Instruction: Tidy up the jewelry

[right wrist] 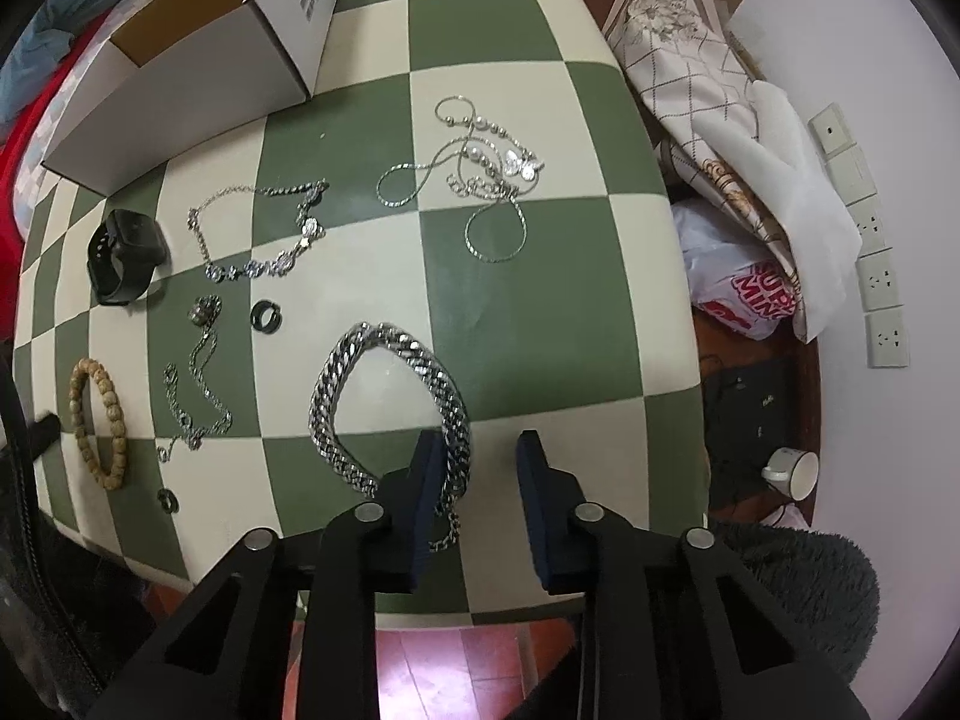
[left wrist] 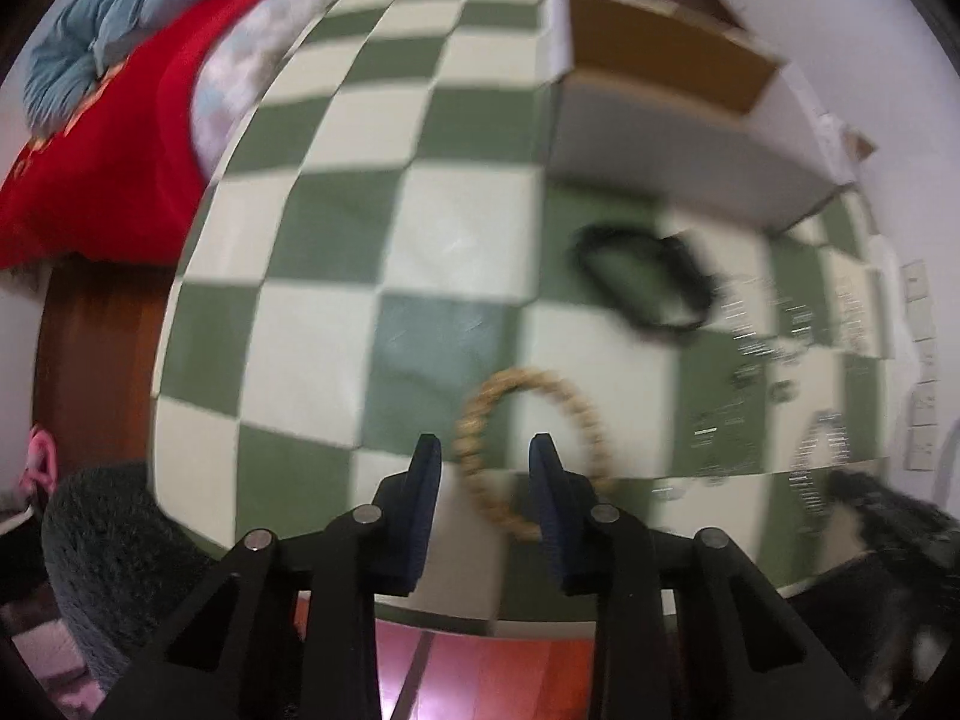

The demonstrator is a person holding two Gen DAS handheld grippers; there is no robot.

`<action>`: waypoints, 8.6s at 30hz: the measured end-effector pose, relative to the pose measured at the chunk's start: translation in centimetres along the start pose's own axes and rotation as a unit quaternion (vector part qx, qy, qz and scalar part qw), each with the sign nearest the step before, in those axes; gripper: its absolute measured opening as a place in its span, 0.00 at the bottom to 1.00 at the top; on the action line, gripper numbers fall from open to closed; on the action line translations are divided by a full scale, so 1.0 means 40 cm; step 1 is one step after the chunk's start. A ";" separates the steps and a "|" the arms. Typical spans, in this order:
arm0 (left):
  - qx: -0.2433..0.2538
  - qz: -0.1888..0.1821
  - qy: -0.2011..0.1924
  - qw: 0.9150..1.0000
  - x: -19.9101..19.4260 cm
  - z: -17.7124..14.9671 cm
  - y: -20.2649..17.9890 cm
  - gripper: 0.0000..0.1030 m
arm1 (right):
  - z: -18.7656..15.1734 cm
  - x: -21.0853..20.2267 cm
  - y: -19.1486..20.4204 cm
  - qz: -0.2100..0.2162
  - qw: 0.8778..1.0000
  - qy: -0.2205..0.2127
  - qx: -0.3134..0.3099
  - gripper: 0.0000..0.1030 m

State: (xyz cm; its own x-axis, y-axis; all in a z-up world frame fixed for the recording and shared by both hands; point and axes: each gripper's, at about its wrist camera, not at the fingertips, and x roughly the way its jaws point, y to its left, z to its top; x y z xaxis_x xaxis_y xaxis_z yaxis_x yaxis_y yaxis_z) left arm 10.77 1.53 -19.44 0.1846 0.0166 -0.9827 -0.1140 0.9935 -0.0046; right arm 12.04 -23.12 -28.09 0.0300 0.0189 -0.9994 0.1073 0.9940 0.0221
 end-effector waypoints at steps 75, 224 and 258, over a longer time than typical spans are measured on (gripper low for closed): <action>0.136 -0.103 -0.116 0.978 -0.304 0.055 -0.184 0.01 | 0.018 -0.347 -0.035 0.142 0.978 -0.149 0.021 0.07; 0.138 0.005 -0.033 0.990 0.177 0.086 -0.301 0.02 | 0.223 0.012 -0.005 0.006 0.996 -0.086 -0.002 0.62; 0.133 -0.110 -0.063 0.983 0.004 0.132 -0.228 0.07 | 0.164 -0.170 -0.036 0.094 0.981 -0.165 0.032 0.14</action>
State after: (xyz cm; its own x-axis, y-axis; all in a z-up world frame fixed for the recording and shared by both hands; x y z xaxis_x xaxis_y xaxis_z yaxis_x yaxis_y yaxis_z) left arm 16.99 -6.93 -18.59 0.2978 -0.2057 -0.9322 0.1992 0.9684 -0.1501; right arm 18.19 -25.37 -21.16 0.3741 0.1546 -0.9144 0.1307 0.9674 0.2171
